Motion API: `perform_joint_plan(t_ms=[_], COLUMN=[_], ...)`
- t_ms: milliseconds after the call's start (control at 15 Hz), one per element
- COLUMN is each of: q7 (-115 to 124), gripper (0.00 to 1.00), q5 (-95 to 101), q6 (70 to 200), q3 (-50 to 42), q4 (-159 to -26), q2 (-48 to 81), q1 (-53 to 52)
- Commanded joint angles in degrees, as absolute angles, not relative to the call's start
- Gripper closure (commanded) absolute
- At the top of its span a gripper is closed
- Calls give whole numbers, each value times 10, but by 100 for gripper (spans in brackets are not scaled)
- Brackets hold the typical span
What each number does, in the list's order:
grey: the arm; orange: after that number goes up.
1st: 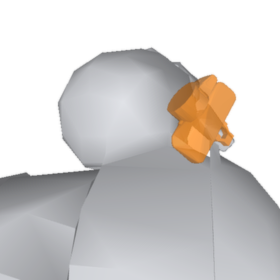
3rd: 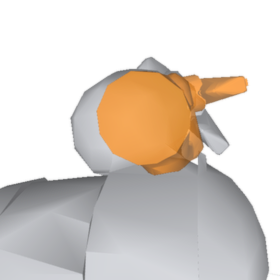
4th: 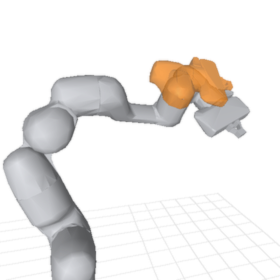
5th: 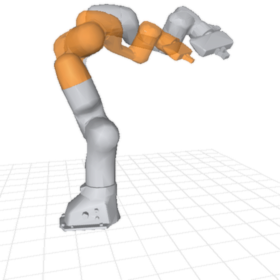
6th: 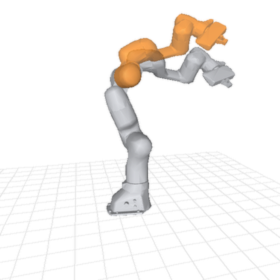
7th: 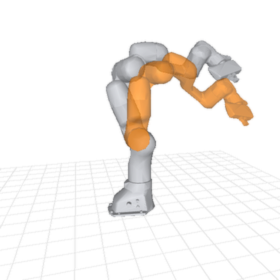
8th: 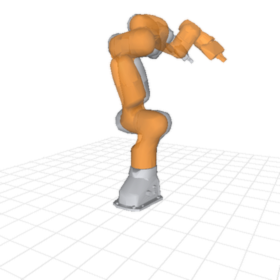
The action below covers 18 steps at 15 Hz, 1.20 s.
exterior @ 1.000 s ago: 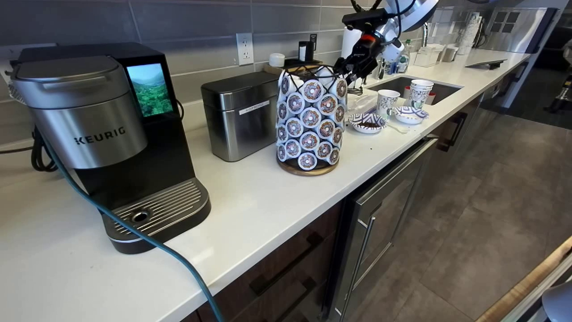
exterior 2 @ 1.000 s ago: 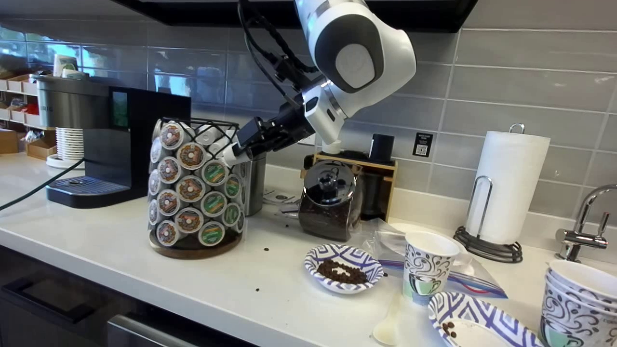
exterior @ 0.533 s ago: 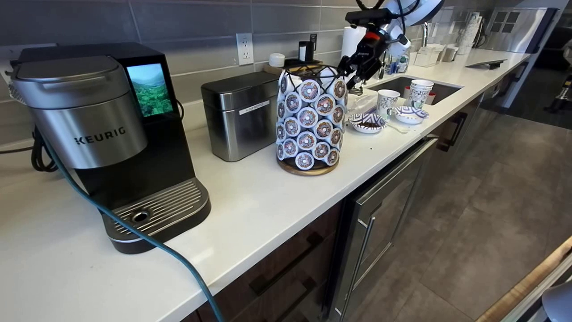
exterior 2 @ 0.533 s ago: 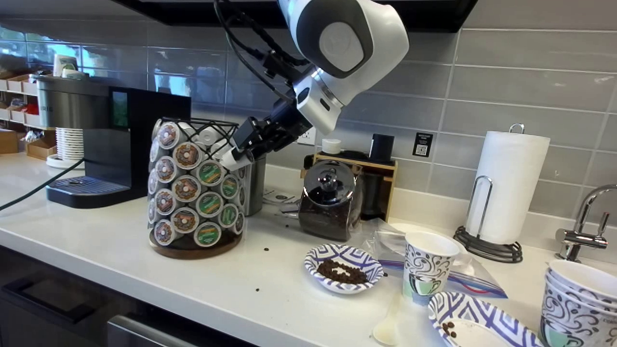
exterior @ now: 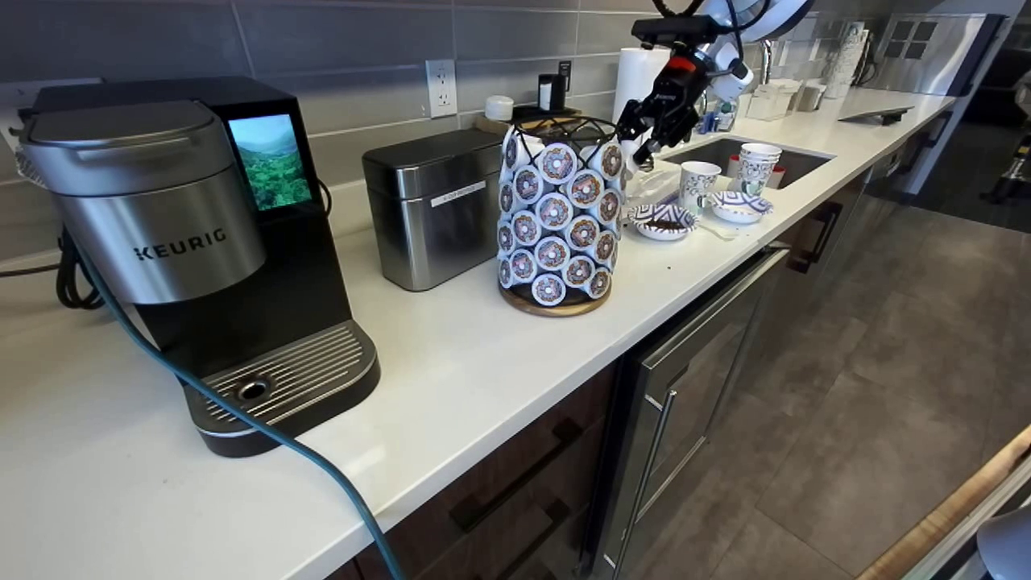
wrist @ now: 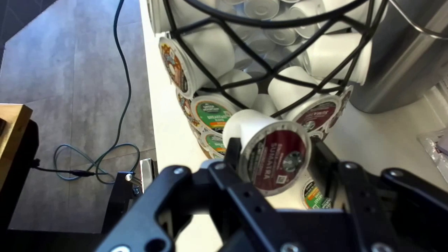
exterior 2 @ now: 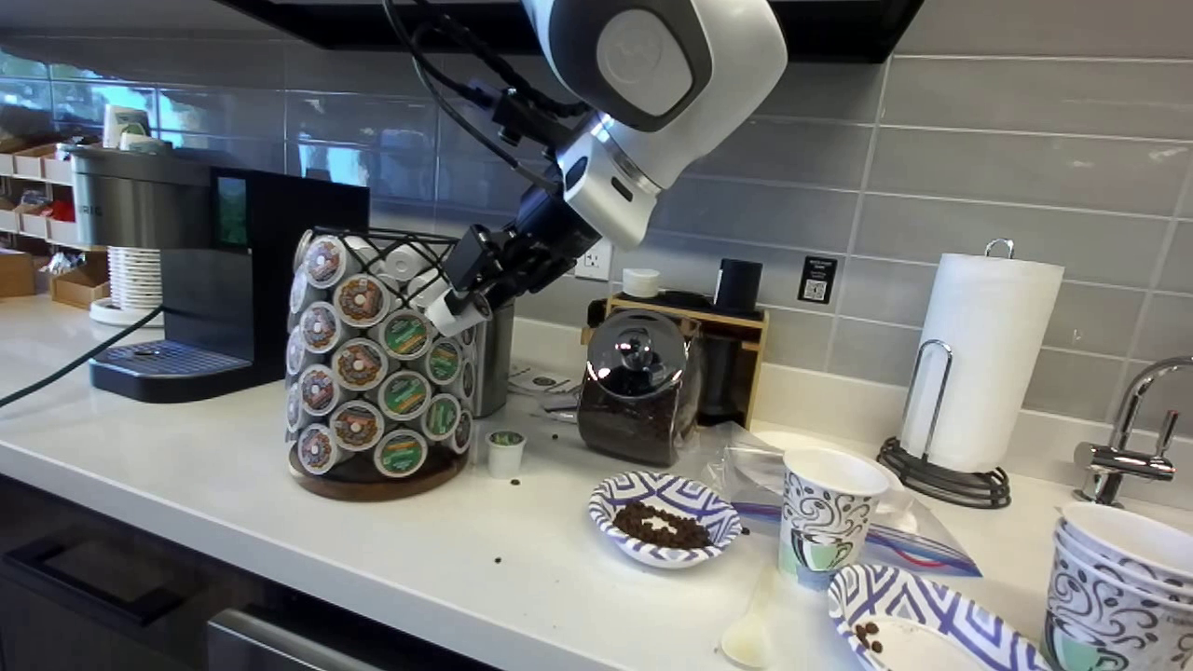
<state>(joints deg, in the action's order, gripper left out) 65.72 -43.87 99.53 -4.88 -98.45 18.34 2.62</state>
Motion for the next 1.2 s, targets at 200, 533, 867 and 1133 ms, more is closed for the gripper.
perform_joint_plan(t_ms=[200,533,867,1133], q7=[650,622,565,493], gripper=[74,74,74,74], q5=[-377,-254,-212,-219], q6=[1022,1065,1198,1317], q3=[-50,-48,-37,-32], q4=[-1022,-1037,-1099,-1163], q2=[149,129,105,89], q1=[15,4,0,5])
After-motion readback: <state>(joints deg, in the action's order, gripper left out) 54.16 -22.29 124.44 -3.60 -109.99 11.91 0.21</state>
